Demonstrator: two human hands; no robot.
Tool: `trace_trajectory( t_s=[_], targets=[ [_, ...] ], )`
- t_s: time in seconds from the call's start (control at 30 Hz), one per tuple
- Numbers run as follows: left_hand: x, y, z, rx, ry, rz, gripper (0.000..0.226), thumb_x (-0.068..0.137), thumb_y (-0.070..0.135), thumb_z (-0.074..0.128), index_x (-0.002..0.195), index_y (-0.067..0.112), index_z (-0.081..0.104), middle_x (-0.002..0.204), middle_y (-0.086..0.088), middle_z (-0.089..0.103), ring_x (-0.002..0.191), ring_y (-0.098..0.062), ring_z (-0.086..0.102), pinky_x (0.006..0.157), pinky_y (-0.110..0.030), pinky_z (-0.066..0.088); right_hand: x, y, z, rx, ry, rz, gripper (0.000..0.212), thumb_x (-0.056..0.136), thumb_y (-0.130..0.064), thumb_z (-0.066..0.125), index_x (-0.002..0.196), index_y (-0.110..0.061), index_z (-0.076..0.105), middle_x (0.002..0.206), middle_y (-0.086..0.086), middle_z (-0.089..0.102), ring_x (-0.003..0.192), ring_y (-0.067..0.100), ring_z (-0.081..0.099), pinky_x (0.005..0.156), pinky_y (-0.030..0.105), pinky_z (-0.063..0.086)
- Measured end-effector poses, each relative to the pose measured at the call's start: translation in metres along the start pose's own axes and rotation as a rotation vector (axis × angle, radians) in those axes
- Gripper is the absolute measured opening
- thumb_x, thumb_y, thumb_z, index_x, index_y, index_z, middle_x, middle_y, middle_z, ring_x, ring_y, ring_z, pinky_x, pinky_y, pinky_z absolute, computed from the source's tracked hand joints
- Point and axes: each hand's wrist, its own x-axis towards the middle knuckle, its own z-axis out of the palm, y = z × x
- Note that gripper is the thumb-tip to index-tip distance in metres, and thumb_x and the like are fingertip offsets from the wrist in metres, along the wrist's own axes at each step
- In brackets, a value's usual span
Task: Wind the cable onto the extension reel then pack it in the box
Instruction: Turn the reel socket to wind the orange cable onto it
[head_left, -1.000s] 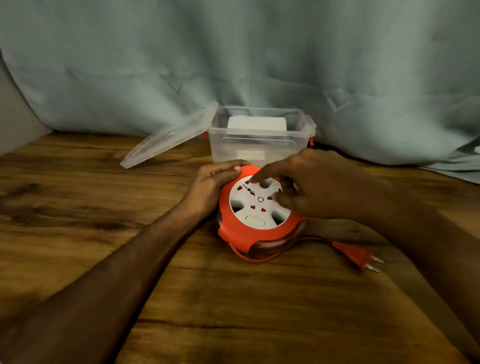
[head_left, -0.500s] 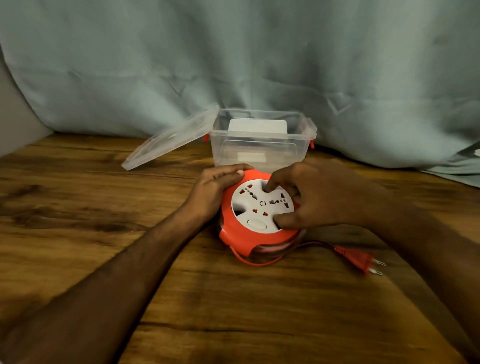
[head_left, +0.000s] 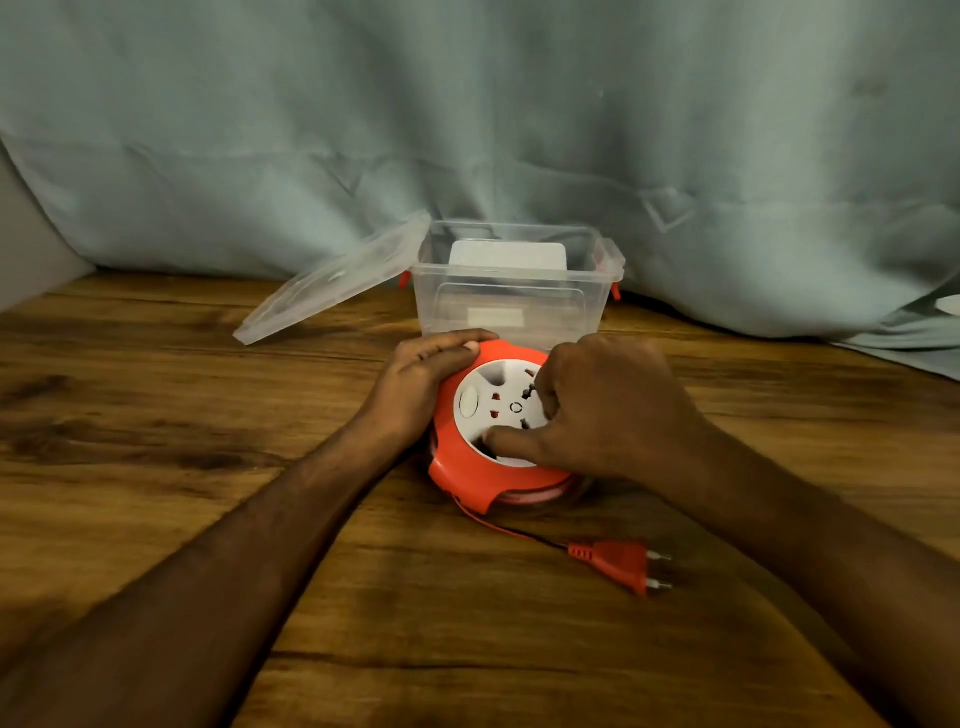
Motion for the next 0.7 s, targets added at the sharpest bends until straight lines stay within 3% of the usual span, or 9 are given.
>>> trace_trajectory(
  t_s=[0.17,0.27,0.37,0.5,0.7],
  targets=[
    [0.000,-0.001,-0.002,0.008,-0.009,0.000,0.028,0.099,0.003,0.052,0.105,0.017,0.075,0.093,0.000,0.081,0.087,-0.016,0.076,0.078,-0.026,0.061,0.002,0.008,-0.010,-0.040,0.057,-0.082,0.061,0.076,-0.086,0.040,0.071,-0.028,0.059,0.061,-0.012,0.052,0.064,0.010,0.055,0.062,0.029,0.044],
    [0.000,-0.001,-0.003,-0.003,-0.031,-0.004,0.028,0.099,0.002,0.050,0.109,0.014,0.074,0.096,-0.003,0.080,0.088,-0.019,0.076,0.079,-0.028,0.061,0.005,0.017,-0.025,-0.021,0.022,-0.196,0.031,0.088,-0.059,0.053,0.112,-0.041,0.061,0.060,-0.018,0.036,0.068,0.007,0.054,0.062,0.026,0.037],
    [-0.001,-0.001,-0.001,-0.013,-0.085,-0.015,0.028,0.099,0.000,0.049,0.113,0.009,0.073,0.101,-0.008,0.079,0.094,-0.021,0.075,0.086,-0.031,0.060,0.005,0.023,-0.032,0.050,-0.159,-0.257,0.046,0.090,-0.044,0.057,0.134,-0.053,0.051,0.059,-0.020,0.036,0.061,0.000,0.045,0.058,0.020,0.033],
    [-0.001,-0.001,0.000,-0.003,-0.097,-0.008,0.029,0.099,0.000,0.049,0.119,0.003,0.070,0.114,-0.017,0.075,0.102,-0.024,0.071,0.094,-0.035,0.056,0.004,0.030,-0.032,0.111,-0.247,-0.282,0.063,0.081,-0.044,0.065,0.140,-0.056,0.045,0.065,-0.018,0.041,0.064,-0.003,0.042,0.057,0.017,0.026],
    [-0.002,-0.001,0.000,-0.022,-0.130,-0.013,0.028,0.099,0.001,0.048,0.115,0.006,0.071,0.106,-0.011,0.077,0.098,-0.021,0.073,0.088,-0.031,0.058,0.005,0.037,-0.032,0.139,-0.222,-0.285,0.060,0.078,-0.049,0.068,0.134,-0.057,0.050,0.060,-0.022,0.036,0.064,-0.005,0.042,0.058,0.018,0.030]
  ],
)
